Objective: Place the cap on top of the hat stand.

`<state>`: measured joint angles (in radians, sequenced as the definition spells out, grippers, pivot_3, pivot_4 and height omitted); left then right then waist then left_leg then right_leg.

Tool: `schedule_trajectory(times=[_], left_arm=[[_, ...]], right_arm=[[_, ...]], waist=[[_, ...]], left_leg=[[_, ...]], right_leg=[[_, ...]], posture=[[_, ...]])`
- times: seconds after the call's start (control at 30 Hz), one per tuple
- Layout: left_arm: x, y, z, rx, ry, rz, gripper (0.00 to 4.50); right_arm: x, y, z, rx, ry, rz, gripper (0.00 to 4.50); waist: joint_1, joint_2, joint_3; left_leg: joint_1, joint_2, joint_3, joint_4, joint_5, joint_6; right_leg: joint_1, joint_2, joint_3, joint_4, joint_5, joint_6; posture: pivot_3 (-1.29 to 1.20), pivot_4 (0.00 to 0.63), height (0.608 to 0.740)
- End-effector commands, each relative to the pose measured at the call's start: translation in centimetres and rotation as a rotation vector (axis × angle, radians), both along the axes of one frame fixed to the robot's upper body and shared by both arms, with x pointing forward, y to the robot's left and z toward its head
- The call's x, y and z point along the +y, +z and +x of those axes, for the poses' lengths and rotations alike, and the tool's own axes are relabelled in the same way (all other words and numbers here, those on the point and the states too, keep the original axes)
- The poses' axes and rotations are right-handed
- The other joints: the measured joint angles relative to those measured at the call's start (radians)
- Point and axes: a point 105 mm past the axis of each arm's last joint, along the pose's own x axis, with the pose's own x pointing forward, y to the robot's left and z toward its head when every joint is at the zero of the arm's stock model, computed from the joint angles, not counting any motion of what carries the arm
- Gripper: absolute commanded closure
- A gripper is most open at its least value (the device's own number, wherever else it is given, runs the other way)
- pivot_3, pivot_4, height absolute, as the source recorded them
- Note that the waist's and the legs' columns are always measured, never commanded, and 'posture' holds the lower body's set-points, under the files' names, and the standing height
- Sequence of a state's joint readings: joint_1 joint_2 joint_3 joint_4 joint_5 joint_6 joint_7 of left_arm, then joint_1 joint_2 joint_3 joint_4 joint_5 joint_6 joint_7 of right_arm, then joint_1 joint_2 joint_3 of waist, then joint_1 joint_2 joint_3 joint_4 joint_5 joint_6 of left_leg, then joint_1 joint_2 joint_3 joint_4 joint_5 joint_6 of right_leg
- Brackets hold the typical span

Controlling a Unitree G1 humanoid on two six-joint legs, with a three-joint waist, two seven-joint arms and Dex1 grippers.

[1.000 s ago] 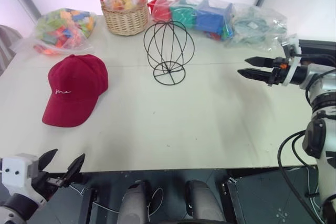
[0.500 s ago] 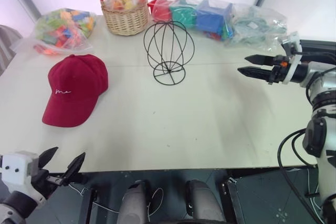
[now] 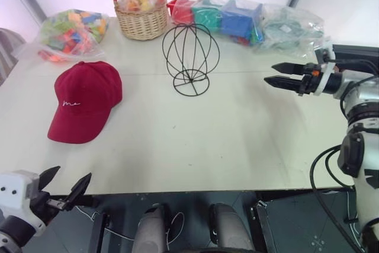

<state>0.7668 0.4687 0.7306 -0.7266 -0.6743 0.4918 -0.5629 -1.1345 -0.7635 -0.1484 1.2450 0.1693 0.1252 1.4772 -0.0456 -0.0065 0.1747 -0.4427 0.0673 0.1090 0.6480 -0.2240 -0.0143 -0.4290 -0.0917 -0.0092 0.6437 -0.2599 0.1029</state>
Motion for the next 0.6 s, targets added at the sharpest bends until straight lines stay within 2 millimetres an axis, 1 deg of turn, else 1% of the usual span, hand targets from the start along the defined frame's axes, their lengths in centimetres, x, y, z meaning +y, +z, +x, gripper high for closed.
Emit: schedule_trajectory(times=[0.03, 0.13, 0.2, 0.23, 0.3, 0.4, 0.47, 0.53, 0.57, 0.6], left_arm=[[0.6, 1.0, 0.0, -0.034, 0.012, 0.065, 0.01], [1.6, 1.5, 0.2, -0.061, 0.034, 0.161, 0.01], [3.0, 2.0, 0.5, -0.064, 0.045, 0.307, 0.01], [3.8, 2.2, 0.5, -0.055, 0.038, 0.411, 0.01], [4.9, 2.5, 0.4, -0.050, -0.010, 0.612, 0.01], [6.0, 2.5, 0.3, -0.050, -0.093, 0.803, 0.01], [7.0, 2.9, 0.5, -0.067, -0.144, 0.975, 0.01], [8.0, 3.0, 0.8, -0.084, -0.182, 1.105, 0.01], [8.4, 2.9, 1.1, -0.096, -0.210, 1.188, 0.01], [8.6, 2.7, 1.4, -0.105, -0.245, 1.233, 0.01]], right_arm=[[0.3, 2.3, 0.2, -0.075, 0.010, 0.005, 0.00], [0.5, 2.3, 0.3, -0.074, 0.010, 0.006, 0.00], [0.9, 2.5, 0.4, -0.072, 0.028, 0.003, 0.00], [1.2, 2.7, 0.3, -0.075, 0.047, 0.008, 0.00], [2.0, 3.7, 0.1, -0.095, 0.106, 0.024, 0.00], [3.1, 5.2, -0.2, -0.128, 0.175, 0.064, 0.00], [3.7, 6.1, -0.5, -0.148, 0.216, 0.097, 0.00], [4.2, 6.4, -0.7, -0.151, 0.248, 0.119, 0.00], [4.5, 6.3, -0.9, -0.149, 0.265, 0.126, 0.00], [4.8, 6.2, -1.0, -0.146, 0.277, 0.129, 0.00]], waist=[[0.000, 0.000, 0.000], [-0.001, 0.000, 0.000], [-0.001, 0.000, 0.000], [-0.001, 0.000, 0.000], [-0.002, 0.000, 0.000], [-0.005, 0.000, 0.000], [-0.006, 0.000, 0.000], [-0.004, 0.000, 0.000], [-0.002, 0.000, 0.000], [-0.002, 0.000, 0.000]], left_leg=[[0.000, 0.000, 0.000, 0.000, 0.000, 0.000], [0.000, 0.000, 0.000, 0.000, 0.000, 0.000], [0.000, 0.000, 0.000, 0.000, 0.000, 0.000], [0.000, 0.000, 0.000, 0.000, 0.000, 0.000], [0.000, 0.000, 0.000, 0.000, 0.000, 0.000], [0.000, 0.000, 0.001, -0.001, 0.000, 0.000], [0.000, 0.000, 0.001, -0.001, 0.000, 0.000], [0.000, 0.000, 0.002, -0.002, 0.000, 0.000], [0.000, 0.000, 0.002, -0.002, 0.000, 0.000], [0.000, 0.000, 0.002, -0.003, 0.000, 0.000]], right_leg=[[0.000, 0.000, 0.000, 0.000, 0.000, 0.000], [0.000, 0.000, 0.000, 0.000, 0.000, 0.000], [0.000, 0.000, 0.000, 0.000, 0.000, 0.000], [0.000, 0.000, 0.000, 0.000, 0.000, 0.000], [0.000, 0.000, 0.000, 0.000, 0.000, 0.000], [-0.001, 0.000, 0.000, 0.000, 0.000, 0.000], [-0.001, 0.000, 0.000, 0.000, 0.000, -0.001], [-0.002, -0.001, 0.000, 0.000, 0.000, -0.001], [-0.002, -0.002, 0.000, 0.000, 0.000, -0.001], [-0.003, -0.003, 0.000, 0.000, 0.000, -0.001]], posture=[[0.00, 0.150, 0.740], [0.00, 0.150, 0.740], [0.00, 0.150, 0.740], [0.00, 0.150, 0.740], [0.00, 0.150, 0.740], [0.00, 0.150, 0.740], [0.00, 0.150, 0.740], [0.00, 0.150, 0.740], [0.00, 0.150, 0.740], [0.00, 0.150, 0.740]])
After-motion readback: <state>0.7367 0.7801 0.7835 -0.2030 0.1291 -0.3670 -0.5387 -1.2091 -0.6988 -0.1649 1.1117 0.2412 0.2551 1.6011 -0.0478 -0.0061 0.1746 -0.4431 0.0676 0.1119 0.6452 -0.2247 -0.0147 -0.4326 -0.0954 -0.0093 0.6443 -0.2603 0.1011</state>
